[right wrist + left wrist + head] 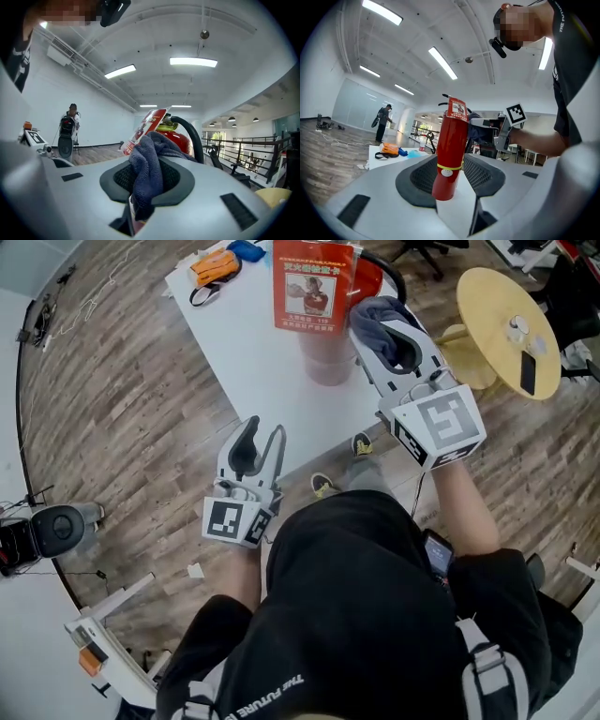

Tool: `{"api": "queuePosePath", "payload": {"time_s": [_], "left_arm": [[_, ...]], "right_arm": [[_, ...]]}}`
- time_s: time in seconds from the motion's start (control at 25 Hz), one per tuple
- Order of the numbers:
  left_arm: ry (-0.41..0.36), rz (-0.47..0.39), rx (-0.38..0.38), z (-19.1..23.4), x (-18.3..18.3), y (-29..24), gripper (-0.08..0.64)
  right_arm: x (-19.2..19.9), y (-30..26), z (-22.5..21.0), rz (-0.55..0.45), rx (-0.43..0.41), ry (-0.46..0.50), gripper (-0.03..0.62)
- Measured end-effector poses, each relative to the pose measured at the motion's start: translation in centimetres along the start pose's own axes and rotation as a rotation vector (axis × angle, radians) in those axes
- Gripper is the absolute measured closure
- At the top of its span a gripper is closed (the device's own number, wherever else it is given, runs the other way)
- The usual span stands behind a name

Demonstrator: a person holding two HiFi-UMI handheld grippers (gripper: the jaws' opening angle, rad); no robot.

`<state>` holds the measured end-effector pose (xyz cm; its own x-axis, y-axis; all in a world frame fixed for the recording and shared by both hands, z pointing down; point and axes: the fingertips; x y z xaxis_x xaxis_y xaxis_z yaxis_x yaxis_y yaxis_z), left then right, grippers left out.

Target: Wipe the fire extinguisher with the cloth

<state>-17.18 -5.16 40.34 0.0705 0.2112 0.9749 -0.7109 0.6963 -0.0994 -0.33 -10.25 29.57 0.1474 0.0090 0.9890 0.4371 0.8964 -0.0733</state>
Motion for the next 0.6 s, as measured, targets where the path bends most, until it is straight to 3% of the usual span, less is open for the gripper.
{"api": "queuePosePath", "payload": {"time_s": [0.08, 0.32, 0.6], "left_arm": [[0.003, -0.002, 0.003, 0.5, 0.1, 0.9, 0.37], [0.013, 0.029, -0.006, 1.7, 1.9, 2.5, 0.37], [0.015, 0.05, -0.027, 2.4, 2.5, 3.6, 0.37]], "right_arm": [[0.9, -0.2, 0.6, -0.025, -0.016, 0.011, 0.52], [9.1, -2.1, 3.5, 0.131, -0.134, 0.138, 0.52], [22.4, -3.6, 6.1, 0.401, -0.25, 0.087, 0.521]]}}
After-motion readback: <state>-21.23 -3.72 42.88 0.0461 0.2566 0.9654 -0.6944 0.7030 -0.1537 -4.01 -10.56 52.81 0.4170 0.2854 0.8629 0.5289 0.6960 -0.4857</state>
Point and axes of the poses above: the fingertips, and each gripper's own axes: y backward along the fingers, z to its left, x out of its underside, and after that the axes turned 6 degrees about -x, right-handed
